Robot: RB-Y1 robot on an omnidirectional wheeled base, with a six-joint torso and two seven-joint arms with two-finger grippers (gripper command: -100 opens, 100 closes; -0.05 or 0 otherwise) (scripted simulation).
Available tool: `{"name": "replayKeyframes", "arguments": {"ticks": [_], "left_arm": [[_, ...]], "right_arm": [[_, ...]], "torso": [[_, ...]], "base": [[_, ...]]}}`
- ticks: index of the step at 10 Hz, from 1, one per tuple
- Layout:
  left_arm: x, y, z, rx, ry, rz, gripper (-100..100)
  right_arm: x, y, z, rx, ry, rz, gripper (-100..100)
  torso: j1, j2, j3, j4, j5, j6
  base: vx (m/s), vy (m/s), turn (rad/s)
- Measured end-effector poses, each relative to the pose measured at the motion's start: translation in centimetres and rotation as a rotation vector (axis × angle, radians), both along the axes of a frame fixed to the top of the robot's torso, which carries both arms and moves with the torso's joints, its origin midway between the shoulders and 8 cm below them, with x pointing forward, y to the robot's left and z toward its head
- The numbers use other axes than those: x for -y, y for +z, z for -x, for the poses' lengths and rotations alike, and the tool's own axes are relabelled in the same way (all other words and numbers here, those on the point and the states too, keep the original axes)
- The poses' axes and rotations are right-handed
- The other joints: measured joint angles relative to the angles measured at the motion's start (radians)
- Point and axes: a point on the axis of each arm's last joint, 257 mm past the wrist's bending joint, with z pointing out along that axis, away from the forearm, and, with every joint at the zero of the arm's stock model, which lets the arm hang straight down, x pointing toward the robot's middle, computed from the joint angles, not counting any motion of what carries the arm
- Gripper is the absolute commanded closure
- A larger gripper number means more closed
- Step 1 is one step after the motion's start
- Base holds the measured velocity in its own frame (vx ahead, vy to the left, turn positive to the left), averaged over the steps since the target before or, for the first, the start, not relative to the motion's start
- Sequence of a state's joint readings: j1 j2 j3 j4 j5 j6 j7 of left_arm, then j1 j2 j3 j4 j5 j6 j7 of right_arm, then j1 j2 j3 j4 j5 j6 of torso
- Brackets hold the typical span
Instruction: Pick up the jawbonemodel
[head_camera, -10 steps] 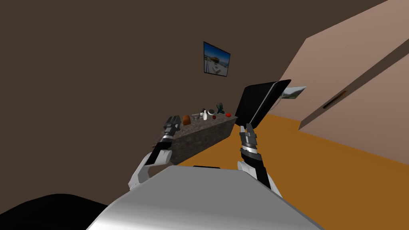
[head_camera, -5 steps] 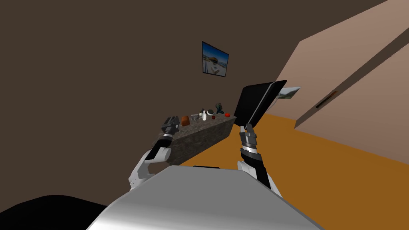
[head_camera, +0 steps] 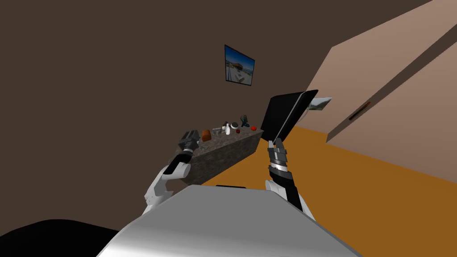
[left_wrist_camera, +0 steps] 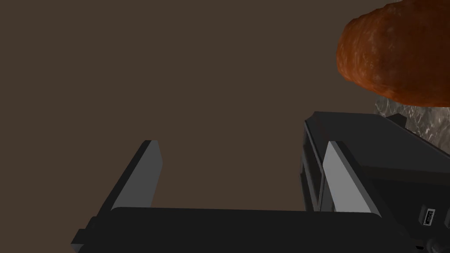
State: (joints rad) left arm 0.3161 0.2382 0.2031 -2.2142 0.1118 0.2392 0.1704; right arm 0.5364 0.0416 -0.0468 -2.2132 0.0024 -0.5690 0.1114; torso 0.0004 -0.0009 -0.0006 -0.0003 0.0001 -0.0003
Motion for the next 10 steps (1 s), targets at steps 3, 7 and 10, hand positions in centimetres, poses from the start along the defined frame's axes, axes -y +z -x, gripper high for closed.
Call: {"name": "replayKeyframes", "arguments": {"ticks": [3, 7, 10], "left_arm": [[-0.7, -1.3, -0.7, -0.058, 0.002, 0.055, -100], [-1.6, -3.1, -1.2, -0.144, 0.012, 0.116, -100], [-2.1, -4.8, -1.5, -0.211, 0.020, 0.165, -100]], "right_arm": [[0.0, 0.0, 0.0, 0.000, 0.000, 0.000, 0], [0.0, 0.0, 0.0, 0.000, 0.000, 0.000, 0], [0.0, 0.0, 0.0, 0.000, 0.000, 0.000, 0]], "torso": [[0.000, -0.001, 0.000, 0.000, 0.000, 0.000], [0.000, 0.000, 0.000, 0.000, 0.000, 0.000], [0.000, 0.000, 0.000, 0.000, 0.000, 0.000]], "base": [[0.021, 0.006, -0.050], [0.015, 0.004, -0.049], [0.015, 0.008, -0.036]]}}
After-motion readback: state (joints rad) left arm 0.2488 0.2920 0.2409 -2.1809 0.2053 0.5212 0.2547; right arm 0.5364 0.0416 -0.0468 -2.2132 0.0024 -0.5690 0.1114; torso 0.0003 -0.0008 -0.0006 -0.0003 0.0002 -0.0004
